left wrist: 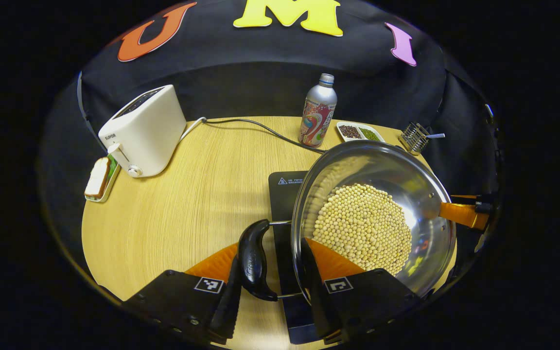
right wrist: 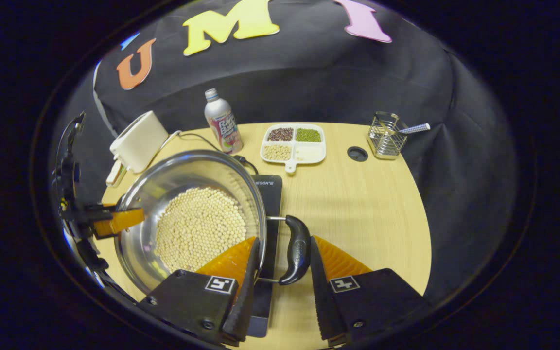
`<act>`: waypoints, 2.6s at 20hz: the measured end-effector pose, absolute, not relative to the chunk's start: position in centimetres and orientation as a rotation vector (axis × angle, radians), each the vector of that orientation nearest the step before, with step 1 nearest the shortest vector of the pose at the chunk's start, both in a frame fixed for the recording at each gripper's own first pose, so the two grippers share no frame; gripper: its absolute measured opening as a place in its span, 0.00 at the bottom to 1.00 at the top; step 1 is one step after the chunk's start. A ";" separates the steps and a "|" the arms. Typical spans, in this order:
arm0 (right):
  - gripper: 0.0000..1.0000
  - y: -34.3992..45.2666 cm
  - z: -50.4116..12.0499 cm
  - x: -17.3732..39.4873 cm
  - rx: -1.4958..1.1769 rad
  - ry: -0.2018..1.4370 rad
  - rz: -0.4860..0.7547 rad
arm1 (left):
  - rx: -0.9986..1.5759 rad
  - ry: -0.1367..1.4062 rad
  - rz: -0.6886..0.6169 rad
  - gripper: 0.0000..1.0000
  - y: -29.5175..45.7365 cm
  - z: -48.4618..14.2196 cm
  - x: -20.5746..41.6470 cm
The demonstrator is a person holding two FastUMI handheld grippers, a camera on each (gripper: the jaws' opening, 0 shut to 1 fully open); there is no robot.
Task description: First push the handle of the pot to place it horizontally, then grasp the pot with both hands and set it on the induction cooktop.
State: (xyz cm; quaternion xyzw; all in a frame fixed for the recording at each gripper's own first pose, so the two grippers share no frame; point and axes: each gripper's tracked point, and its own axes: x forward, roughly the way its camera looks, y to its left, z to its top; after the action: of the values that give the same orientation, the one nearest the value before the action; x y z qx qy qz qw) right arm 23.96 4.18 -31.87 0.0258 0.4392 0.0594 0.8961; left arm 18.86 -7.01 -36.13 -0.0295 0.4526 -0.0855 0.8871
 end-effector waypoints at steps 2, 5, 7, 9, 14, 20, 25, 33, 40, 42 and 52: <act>0.55 4.4 -31.9 24.1 0.079 0.895 0.121 | -0.065 0.929 -0.177 0.60 -7.0 -36.1 18.8; 0.58 4.2 -32.1 24.0 0.095 0.876 0.132 | -0.065 0.922 -0.176 0.71 -7.0 -36.2 18.8; 0.60 4.2 -32.1 24.0 0.097 0.868 0.132 | -0.033 0.914 -0.189 0.64 -6.9 -36.2 18.8; 0.60 4.4 -31.9 24.1 0.097 0.857 0.129 | 0.008 0.922 -0.191 0.79 -6.6 -36.5 18.4; 0.69 3.8 -30.0 24.6 0.077 0.745 0.110 | 0.033 0.815 -0.169 0.98 -5.6 -34.1 19.0; 0.99 3.6 -27.2 23.5 0.017 0.664 0.130 | 0.060 0.730 -0.107 0.98 -4.5 -31.2 18.6; 0.99 3.3 -26.3 22.3 -0.005 0.643 0.172 | 0.067 0.692 -0.090 0.98 -5.3 -29.5 17.6; 0.99 2.5 -24.3 19.4 -0.039 0.577 0.238 | 0.125 0.599 -0.049 0.98 -7.3 -25.1 14.3; 0.99 3.0 -15.5 12.7 -0.110 0.389 0.195 | 0.161 0.409 -0.094 0.97 -9.1 -16.2 8.7; 0.99 3.9 -12.5 9.9 -0.108 0.329 0.187 | 0.175 0.338 -0.105 0.97 -8.7 -13.2 6.7; 1.00 6.7 0.2 -2.3 -0.090 0.070 0.121 | 0.081 0.092 -0.082 0.96 -2.3 -2.1 -4.5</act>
State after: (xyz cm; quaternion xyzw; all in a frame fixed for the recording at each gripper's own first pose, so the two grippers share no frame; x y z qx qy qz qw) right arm -2.32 6.70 0.25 -0.0449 0.0349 0.0605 0.9965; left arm -4.54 -2.31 -2.08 0.0404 0.0460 -0.0412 0.9973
